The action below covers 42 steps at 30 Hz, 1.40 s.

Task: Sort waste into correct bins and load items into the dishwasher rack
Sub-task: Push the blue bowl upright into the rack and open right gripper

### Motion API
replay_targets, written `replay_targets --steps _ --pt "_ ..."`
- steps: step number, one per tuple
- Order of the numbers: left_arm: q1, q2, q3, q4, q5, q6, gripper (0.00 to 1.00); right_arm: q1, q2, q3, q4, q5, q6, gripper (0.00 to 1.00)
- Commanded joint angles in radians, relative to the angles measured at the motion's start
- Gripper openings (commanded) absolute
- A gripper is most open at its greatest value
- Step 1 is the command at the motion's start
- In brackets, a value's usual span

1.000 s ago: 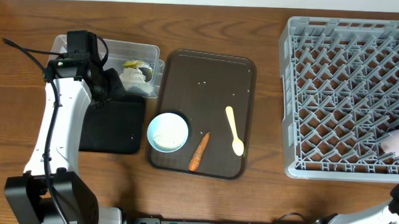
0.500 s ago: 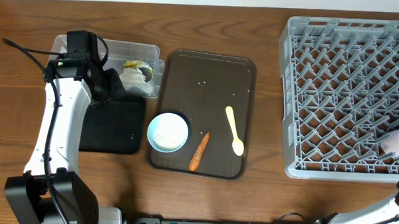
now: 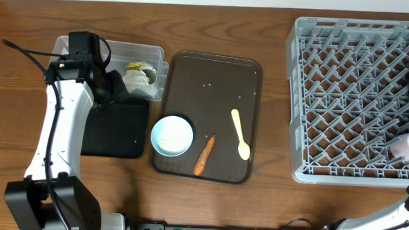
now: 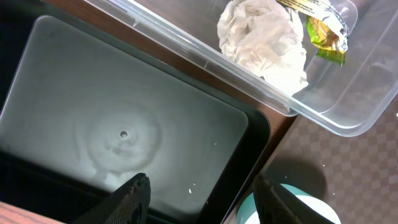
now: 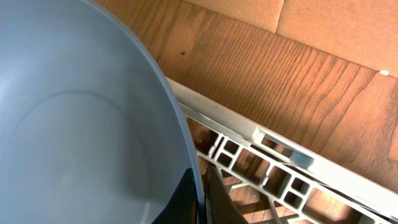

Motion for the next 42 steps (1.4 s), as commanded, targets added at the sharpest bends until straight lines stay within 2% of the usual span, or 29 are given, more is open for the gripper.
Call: replay_targets --steps 1,7,12,17,21,25,29,33,37,39,42 --pt "0.002 -0.02 0.008 -0.002 -0.005 -0.023 0.56 0.0 -0.08 -0.006 0.008 0.021 -0.044 0.01" --pt "0.002 -0.02 0.008 -0.008 -0.005 -0.027 0.56 0.04 -0.22 -0.006 0.084 0.042 -0.171 0.01" --pt "0.002 -0.02 0.008 -0.009 -0.005 -0.028 0.56 0.135 -0.311 -0.006 0.116 0.196 -0.32 0.01" --pt "0.002 -0.02 0.008 -0.009 -0.005 -0.028 0.56 0.274 -0.32 -0.006 0.13 0.519 -0.471 0.01" --pt "0.002 -0.02 0.008 -0.009 -0.005 -0.028 0.56 0.375 -0.291 -0.006 0.193 0.914 -0.487 0.01" --pt "0.002 -0.02 0.008 -0.009 -0.005 -0.027 0.56 0.423 -0.255 -0.006 0.269 1.085 -0.536 0.01" --pt "0.002 -0.02 0.008 -0.009 -0.005 -0.028 0.56 0.428 -0.217 -0.006 0.298 1.079 -0.566 0.01" --pt "0.002 -0.02 0.008 -0.009 -0.005 -0.028 0.56 0.436 -0.174 -0.007 0.288 0.922 -0.787 0.01" --pt "0.002 -0.02 0.008 -0.007 -0.005 -0.028 0.56 0.45 -0.16 -0.007 0.323 1.032 -0.754 0.01" --pt "0.002 -0.02 0.008 -0.006 -0.005 -0.028 0.56 0.455 -0.16 -0.007 0.346 1.022 -0.768 0.01" --pt "0.002 -0.02 0.008 -0.006 -0.005 -0.028 0.56 0.468 -0.16 -0.007 0.351 0.845 -0.951 0.01"
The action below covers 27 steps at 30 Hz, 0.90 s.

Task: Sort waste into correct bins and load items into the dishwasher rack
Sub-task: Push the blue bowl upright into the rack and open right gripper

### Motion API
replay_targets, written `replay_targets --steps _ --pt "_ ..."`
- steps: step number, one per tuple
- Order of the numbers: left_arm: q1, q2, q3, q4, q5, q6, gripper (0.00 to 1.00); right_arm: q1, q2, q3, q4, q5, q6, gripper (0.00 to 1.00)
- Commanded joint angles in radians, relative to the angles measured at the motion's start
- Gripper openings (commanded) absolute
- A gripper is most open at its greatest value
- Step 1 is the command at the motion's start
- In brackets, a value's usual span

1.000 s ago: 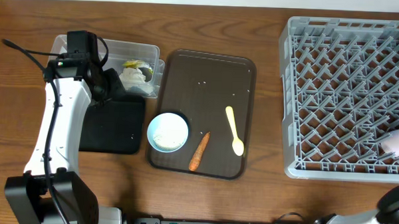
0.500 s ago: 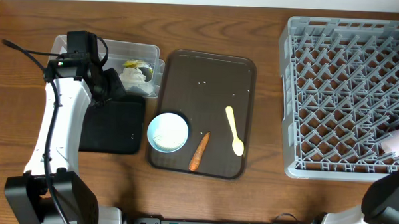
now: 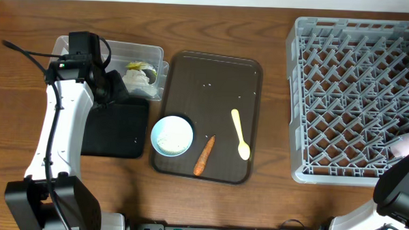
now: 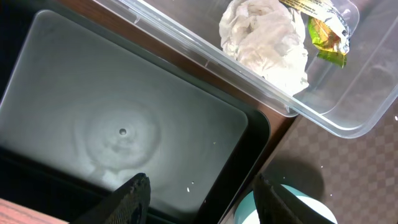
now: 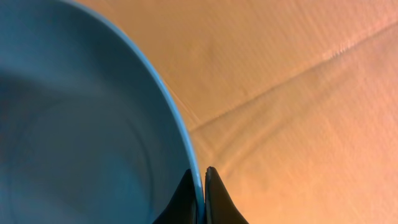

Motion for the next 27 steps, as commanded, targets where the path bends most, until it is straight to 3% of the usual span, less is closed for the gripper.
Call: replay_targets --steps 1,9,14,20,27 --pt "0.002 -0.021 0.008 -0.002 -0.005 -0.005 0.56 0.029 -0.013 0.007 0.016 -0.157 -0.237 0.01" --pt "0.002 -0.021 0.008 -0.002 -0.005 -0.005 0.56 0.072 -0.013 0.007 0.124 -0.381 -0.731 0.01" --pt "0.002 -0.021 0.008 -0.002 -0.005 -0.005 0.56 0.073 -0.013 0.007 0.158 -0.486 -0.923 0.01" --pt "0.002 -0.021 0.008 -0.002 -0.005 -0.005 0.56 0.072 -0.012 0.007 0.159 -0.493 -1.051 0.01" --pt "0.002 -0.021 0.008 -0.002 -0.005 -0.005 0.56 0.051 -0.005 0.007 0.171 -0.489 -1.064 0.01"
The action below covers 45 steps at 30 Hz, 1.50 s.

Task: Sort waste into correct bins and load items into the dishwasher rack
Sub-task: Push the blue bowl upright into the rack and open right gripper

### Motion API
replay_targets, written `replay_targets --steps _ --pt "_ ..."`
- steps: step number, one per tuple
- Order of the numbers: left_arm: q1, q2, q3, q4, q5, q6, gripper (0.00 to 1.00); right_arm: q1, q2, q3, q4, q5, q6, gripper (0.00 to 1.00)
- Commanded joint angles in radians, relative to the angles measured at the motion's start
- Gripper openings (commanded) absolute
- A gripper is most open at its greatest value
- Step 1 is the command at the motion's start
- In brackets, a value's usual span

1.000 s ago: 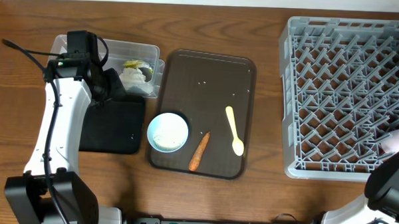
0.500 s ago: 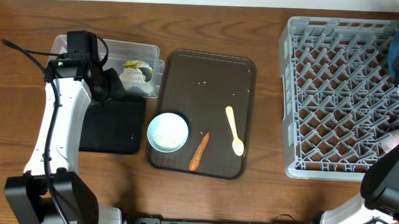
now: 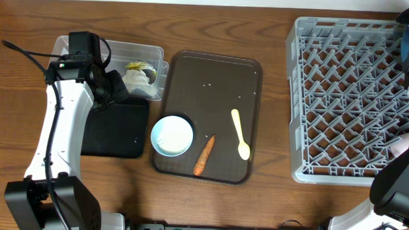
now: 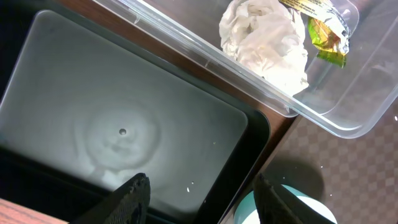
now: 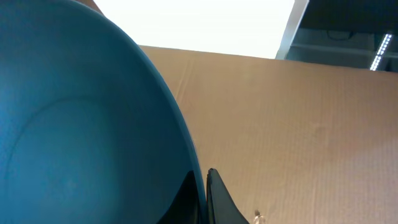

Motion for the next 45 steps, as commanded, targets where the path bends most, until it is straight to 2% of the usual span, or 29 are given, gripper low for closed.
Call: replay_targets --steps 1,5,15,18,21,25,36,40,42,45 --pt "0.002 -0.021 0.008 -0.002 -0.005 -0.005 0.56 -0.013 0.001 0.008 0.04 0.014 -0.057 0.01" --pt "0.002 -0.021 0.008 -0.002 -0.005 -0.005 0.56 -0.016 0.045 0.008 0.15 0.136 -0.057 0.01" --pt "0.002 -0.021 0.008 -0.003 -0.005 -0.005 0.56 -0.004 0.122 0.008 0.145 0.18 -0.045 0.01" --pt "0.002 -0.021 0.008 -0.003 -0.005 -0.005 0.56 -0.002 0.137 0.007 0.133 0.201 -0.003 0.01" --pt "0.002 -0.021 0.008 -0.002 -0.005 -0.005 0.56 0.004 0.137 0.007 0.072 0.202 0.067 0.01" --pt "0.002 -0.021 0.008 -0.002 -0.005 -0.005 0.56 0.012 0.137 0.007 0.011 0.218 0.229 0.01" --pt "0.002 -0.021 0.008 -0.002 -0.005 -0.005 0.56 0.03 0.137 0.007 -0.284 0.266 0.581 0.01" --pt "0.002 -0.021 0.008 -0.002 -0.005 -0.005 0.56 0.03 0.137 0.007 -0.328 0.274 0.643 0.07" --pt "0.002 -0.021 0.008 -0.003 -0.005 -0.005 0.56 0.03 0.135 0.007 -0.334 0.291 0.672 0.17" --pt "0.002 -0.021 0.008 -0.003 -0.005 -0.005 0.56 0.03 0.119 0.007 -0.333 0.298 0.737 0.25"
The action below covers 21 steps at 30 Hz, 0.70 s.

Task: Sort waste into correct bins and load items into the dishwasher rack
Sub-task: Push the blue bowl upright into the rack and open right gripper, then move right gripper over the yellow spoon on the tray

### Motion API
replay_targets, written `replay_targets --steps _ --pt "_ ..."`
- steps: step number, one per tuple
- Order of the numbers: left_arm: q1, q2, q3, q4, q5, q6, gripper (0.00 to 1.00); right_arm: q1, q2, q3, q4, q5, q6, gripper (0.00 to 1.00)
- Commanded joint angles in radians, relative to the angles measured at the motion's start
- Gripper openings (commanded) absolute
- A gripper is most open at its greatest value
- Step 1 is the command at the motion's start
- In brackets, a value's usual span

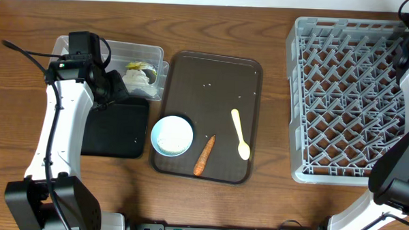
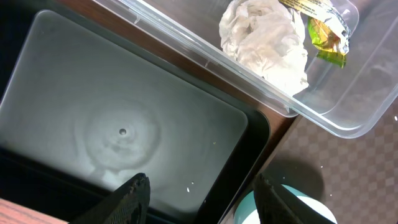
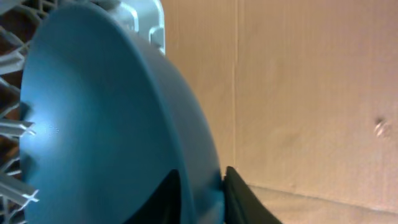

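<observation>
My right gripper (image 3: pixel 202 186) is shut on the rim of a blue bowl (image 3: pixel 112 112). The bowl stands on edge next to the tines and grey corner of the dishwasher rack (image 3: pixel 140 15). Overhead, the right arm reaches over the rack's (image 1: pixel 294 97) far right corner. My left gripper (image 2: pixel 199 186) hangs open and holds nothing over the black bin (image 2: pixel 124 124). On the brown tray (image 1: pixel 212 81) lie a white-and-teal bowl (image 1: pixel 172 136), a carrot (image 1: pixel 204 155) and a pale spoon (image 1: pixel 240 133).
A clear bin (image 1: pixel 135 54) behind the black bin (image 1: pixel 118 132) holds a crumpled tissue (image 2: pixel 264 40) and a green-yellow wrapper (image 2: pixel 323 28). A cardboard wall (image 3: pixel 311 93) stands just past the rack.
The right gripper still holds the blue bowl, but it has turned: the rack's corner and tines now show beside the bowl, which stands on edge. The left arm has not moved.
At first my right gripper held the blue bowl at the rack's right side, above its rim. Then it faced the cardboard wall, and later was at the rack's far right corner. Now the bowl is on edge beside the tines there. The left gripper stayed open over the black bin.
</observation>
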Motion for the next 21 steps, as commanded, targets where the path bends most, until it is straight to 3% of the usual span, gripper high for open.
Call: replay_targets --steps 1,2,4,9,12,15,21 --pt "0.002 -0.02 0.008 -0.002 -0.005 -0.005 0.56 -0.009 0.021 -0.051 -0.039 0.003 0.162 0.35" --pt "0.002 -0.02 0.008 -0.002 -0.005 -0.005 0.56 -0.009 0.009 -0.051 -0.037 -0.005 0.201 0.46" --pt "0.002 -0.02 0.008 -0.002 -0.005 -0.005 0.56 -0.01 -0.019 -0.051 -0.034 -0.046 0.253 0.53" --pt "0.002 -0.02 0.008 -0.002 -0.005 -0.005 0.56 -0.009 -0.089 -0.051 -0.058 -0.199 0.282 0.6" --pt "0.002 -0.02 0.008 -0.002 -0.005 -0.005 0.56 -0.009 -0.128 -0.051 -0.067 -0.208 0.368 0.73" --pt "0.002 -0.02 0.008 -0.002 -0.005 -0.005 0.57 -0.009 -0.154 -0.051 -0.068 -0.208 0.416 0.79" --pt "0.002 -0.02 0.008 -0.002 -0.005 -0.005 0.56 -0.005 -0.194 -0.051 -0.093 -0.278 0.436 0.85"
